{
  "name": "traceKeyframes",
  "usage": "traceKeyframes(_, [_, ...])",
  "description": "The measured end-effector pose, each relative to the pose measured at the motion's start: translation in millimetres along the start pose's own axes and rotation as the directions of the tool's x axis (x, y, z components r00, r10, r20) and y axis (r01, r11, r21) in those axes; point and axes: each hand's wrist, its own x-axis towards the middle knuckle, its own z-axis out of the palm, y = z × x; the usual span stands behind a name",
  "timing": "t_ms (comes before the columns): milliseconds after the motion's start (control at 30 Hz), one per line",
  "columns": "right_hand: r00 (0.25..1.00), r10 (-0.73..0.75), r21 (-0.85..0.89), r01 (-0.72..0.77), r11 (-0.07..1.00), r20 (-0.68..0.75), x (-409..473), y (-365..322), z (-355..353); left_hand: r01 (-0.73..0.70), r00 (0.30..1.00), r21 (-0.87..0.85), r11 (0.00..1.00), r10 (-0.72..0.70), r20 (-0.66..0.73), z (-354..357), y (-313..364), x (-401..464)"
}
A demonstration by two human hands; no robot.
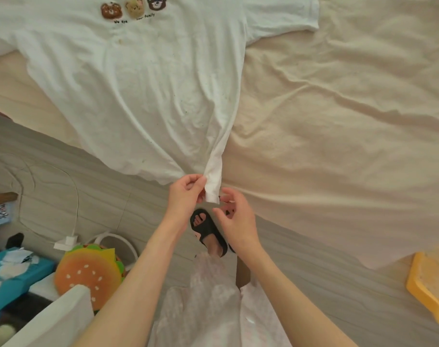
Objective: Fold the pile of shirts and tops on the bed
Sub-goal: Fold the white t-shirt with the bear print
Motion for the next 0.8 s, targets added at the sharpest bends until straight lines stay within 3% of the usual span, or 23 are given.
traceKeyframes(100, [0.946,-0.323,-0.253,0.31,0.917,-0.011,1.7,14.0,-1.3,-0.002,1.0,-0.038,0.999,0.003,0.018,5.6,3.8,-8.4])
traceKeyframes(200, [0.882,-0.462,-0.347,0.404,0.846,-0.099,7.4,19.7,-6.1,-0.009,0.999,-0.055,0.998,0.012,0.047,12.5,9.0,-14.7])
traceKeyframes(300, [0.877,-0.461,-0.317,0.403,0.858,-0.135,10.8,15.8,-12.5,-0.044,0.996,-0.038,0.998,0.047,0.072,17.7,13.1,-17.2])
traceKeyframes(400, [0.935,-0.294,-0.102,0.279,0.955,-0.199,7.2,4.0,-22.4,-0.219,0.97,0.193,0.956,0.191,0.153,17.8,9.1,-20.5])
traceKeyframes(467, [0.94,-0.227,-0.02,0.23,0.973,-0.254,2.3,-4.6,-32.2,-0.423,0.9,0.407,0.81,0.325,0.289,17.7,-1.3,-26.4])
traceKeyframes(533, [0.924,-0.239,-0.008,0.248,0.969,-0.3,-3.3,-10.1,-42.0,-0.571,0.82,0.575,0.585,0.431,0.375,21.4,-13.3,-31.5])
traceKeyframes(600, [0.881,-0.339,-0.099,0.325,0.941,-0.329,-8.9,-12.6,-47.6,-0.586,0.768,0.695,0.417,0.559,0.312,27.8,-16.7,-35.2])
traceKeyframes(700, [0.796,-0.502,-0.247,0.44,0.863,-0.337,-15.2,-14.9,-54.0,-0.577,0.641,0.762,0.294,0.741,0.2,41.3,-4.3,-36.5])
traceKeyframes(800, [0.746,-0.559,-0.316,0.465,0.827,-0.362,-17.7,-15.8,-61.8,-0.589,0.574,0.784,0.196,0.784,0.235,45.8,6.5,-36.5])
